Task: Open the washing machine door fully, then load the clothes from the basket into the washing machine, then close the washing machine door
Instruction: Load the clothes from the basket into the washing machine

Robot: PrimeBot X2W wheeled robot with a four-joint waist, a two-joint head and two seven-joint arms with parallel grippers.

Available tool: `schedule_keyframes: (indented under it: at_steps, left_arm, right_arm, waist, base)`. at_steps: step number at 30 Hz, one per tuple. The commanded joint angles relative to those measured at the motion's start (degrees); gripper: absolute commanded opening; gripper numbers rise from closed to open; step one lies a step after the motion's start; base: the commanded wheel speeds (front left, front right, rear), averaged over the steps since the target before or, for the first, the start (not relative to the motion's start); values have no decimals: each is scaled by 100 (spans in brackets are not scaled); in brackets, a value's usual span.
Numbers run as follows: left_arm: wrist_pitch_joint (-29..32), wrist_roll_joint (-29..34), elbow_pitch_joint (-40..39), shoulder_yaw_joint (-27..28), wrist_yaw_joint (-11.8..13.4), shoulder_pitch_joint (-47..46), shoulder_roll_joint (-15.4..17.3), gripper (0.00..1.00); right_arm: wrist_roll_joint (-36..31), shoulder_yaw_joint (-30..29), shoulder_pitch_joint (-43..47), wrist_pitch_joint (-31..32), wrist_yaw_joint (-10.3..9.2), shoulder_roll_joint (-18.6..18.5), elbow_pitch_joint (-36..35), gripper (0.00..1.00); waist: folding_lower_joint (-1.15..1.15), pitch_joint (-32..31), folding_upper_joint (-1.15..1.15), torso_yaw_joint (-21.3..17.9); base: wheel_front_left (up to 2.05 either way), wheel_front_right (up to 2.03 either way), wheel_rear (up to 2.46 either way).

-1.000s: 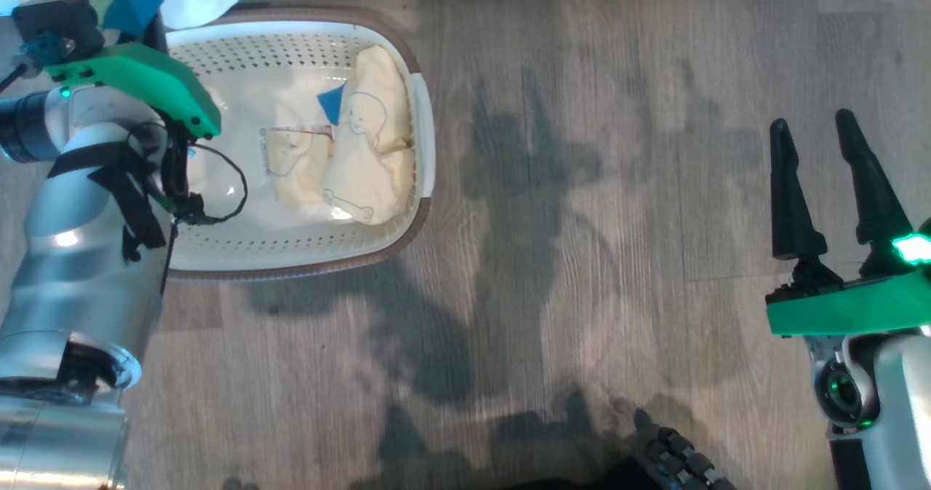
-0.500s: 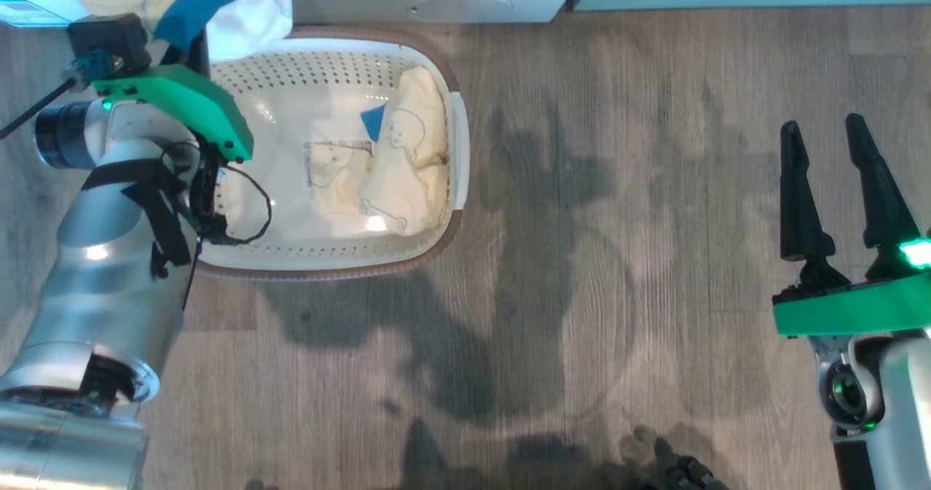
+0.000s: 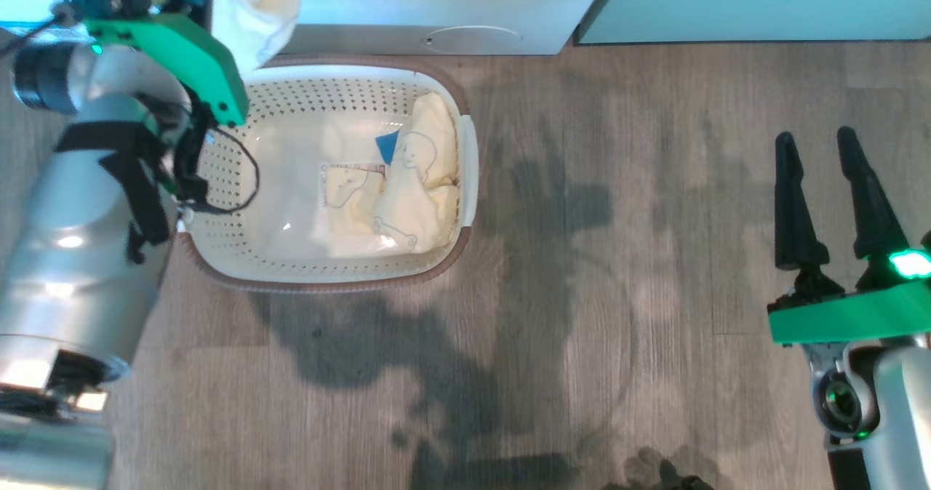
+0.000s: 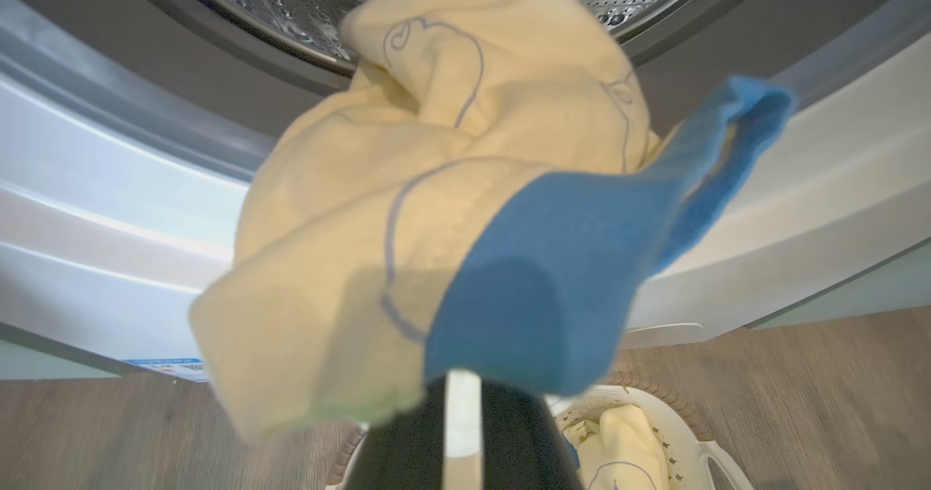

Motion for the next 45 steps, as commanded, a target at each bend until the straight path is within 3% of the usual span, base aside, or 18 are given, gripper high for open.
schedule_keyframes:
  at_steps: [1, 11, 26, 35, 45]
  left_arm:
    - [87, 49, -289, 130, 46, -171, 347, 0]
    - [1419, 25, -1344, 215, 251, -443, 1002, 0]
    - [2513, 15, -1550, 388, 379, -1200, 1734, 0]
    - [2506, 234, -1449, 447, 503, -1977, 2108, 0]
    - [1733, 597, -1169, 430, 607, -2983, 2354, 0]
  right_arm:
    - [55, 112, 163, -55, -16, -12, -163, 100]
    - [408, 249, 186, -55, -16, -12, -170, 100]
    - [758, 492, 106, -55, -16, -12, -188, 100]
    - [954, 649, -48, -55, -16, -12, -172, 100]
    - [1126, 827, -200, -55, -16, -11, -158, 100]
  waist:
    - [0, -15, 0, -39]
    - [0, 25, 0, -612]
    - [0, 601, 0, -1315]
    - [0, 1060, 0, -1643]
    - [0, 1416, 0, -1905]
  base:
    - [0, 0, 0]
    - [0, 0, 0]
    - [0, 0, 0]
    - [0, 0, 0]
    - [0, 0, 0]
